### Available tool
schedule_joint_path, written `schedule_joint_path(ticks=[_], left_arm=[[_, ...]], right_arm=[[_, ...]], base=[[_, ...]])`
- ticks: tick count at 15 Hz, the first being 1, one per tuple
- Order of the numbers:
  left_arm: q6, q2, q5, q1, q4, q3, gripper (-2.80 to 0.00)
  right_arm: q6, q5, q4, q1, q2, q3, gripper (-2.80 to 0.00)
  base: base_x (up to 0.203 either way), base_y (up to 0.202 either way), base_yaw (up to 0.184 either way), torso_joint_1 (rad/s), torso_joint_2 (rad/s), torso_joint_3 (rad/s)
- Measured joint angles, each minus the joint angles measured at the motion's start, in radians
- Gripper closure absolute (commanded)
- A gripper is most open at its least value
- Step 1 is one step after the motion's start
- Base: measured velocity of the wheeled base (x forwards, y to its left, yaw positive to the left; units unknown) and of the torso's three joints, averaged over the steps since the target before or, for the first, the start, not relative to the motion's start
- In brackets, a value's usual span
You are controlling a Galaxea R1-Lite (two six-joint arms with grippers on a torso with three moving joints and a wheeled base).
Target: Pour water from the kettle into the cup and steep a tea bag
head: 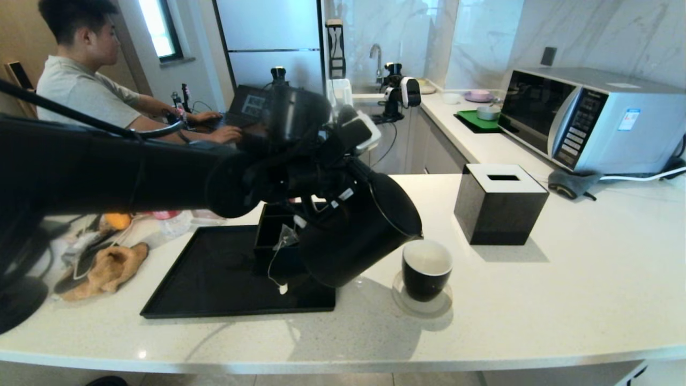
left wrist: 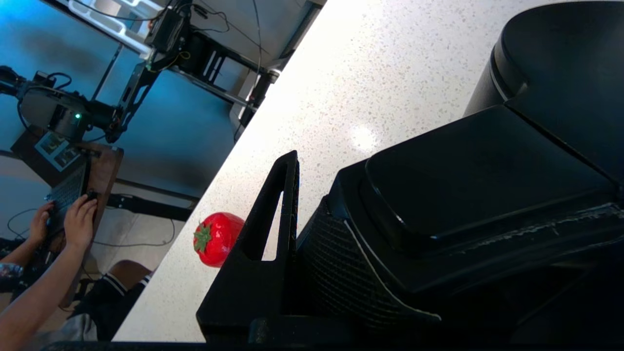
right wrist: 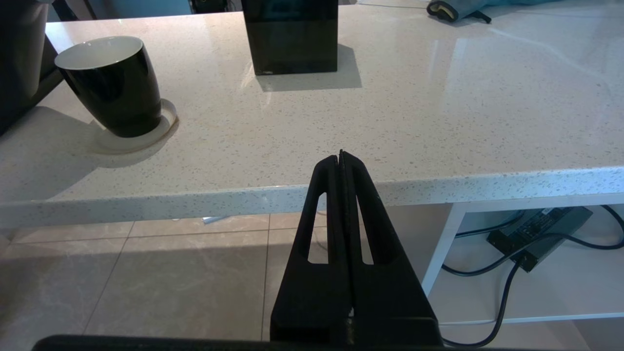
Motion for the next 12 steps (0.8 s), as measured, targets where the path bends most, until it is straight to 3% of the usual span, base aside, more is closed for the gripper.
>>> schedule_joint_path(ticks=[12], left_arm=[[0.039, 0.041, 0.0, -0.002, 0.057, -0.082, 0.0]], right_arm=[[0.0, 0.0, 0.0, 0.0, 0.0, 0.0, 0.0]], base=[[0.0, 0.0, 0.0, 0.0, 0.0, 0.0]])
